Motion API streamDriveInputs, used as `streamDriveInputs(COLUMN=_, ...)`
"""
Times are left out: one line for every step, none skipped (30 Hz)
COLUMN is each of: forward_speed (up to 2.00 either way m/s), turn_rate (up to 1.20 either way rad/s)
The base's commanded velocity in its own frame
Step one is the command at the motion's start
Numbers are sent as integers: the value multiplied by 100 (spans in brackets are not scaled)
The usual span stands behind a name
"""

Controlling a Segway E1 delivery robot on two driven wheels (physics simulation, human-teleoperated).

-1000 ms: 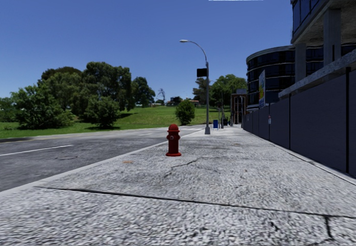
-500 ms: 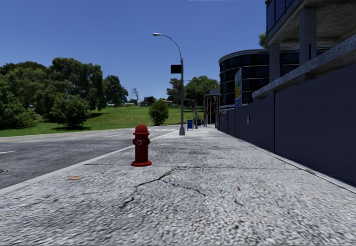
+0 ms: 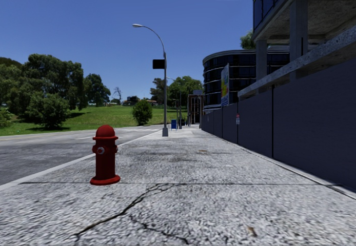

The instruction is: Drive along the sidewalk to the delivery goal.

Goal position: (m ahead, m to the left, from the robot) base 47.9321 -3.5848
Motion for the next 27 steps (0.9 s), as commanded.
streamDriveInputs(forward_speed=200, turn_rate=0)
streamDriveInputs(forward_speed=200, turn_rate=0)
streamDriveInputs(forward_speed=200, turn_rate=0)
streamDriveInputs(forward_speed=200, turn_rate=0)
streamDriveInputs(forward_speed=200, turn_rate=0)
streamDriveInputs(forward_speed=200, turn_rate=0)
streamDriveInputs(forward_speed=200, turn_rate=0)
streamDriveInputs(forward_speed=200, turn_rate=0)
streamDriveInputs(forward_speed=200, turn_rate=0)
streamDriveInputs(forward_speed=200, turn_rate=0)
streamDriveInputs(forward_speed=200, turn_rate=0)
streamDriveInputs(forward_speed=200, turn_rate=0)
streamDriveInputs(forward_speed=200, turn_rate=0)
streamDriveInputs(forward_speed=200, turn_rate=0)
streamDriveInputs(forward_speed=200, turn_rate=0)
streamDriveInputs(forward_speed=200, turn_rate=0)
streamDriveInputs(forward_speed=200, turn_rate=0)
streamDriveInputs(forward_speed=200, turn_rate=0)
streamDriveInputs(forward_speed=200, turn_rate=0)
streamDriveInputs(forward_speed=200, turn_rate=0)
streamDriveInputs(forward_speed=200, turn_rate=0)
streamDriveInputs(forward_speed=200, turn_rate=0)
streamDriveInputs(forward_speed=200, turn_rate=0)
streamDriveInputs(forward_speed=200, turn_rate=0)
streamDriveInputs(forward_speed=200, turn_rate=0)
streamDriveInputs(forward_speed=200, turn_rate=0)
streamDriveInputs(forward_speed=200, turn_rate=0)
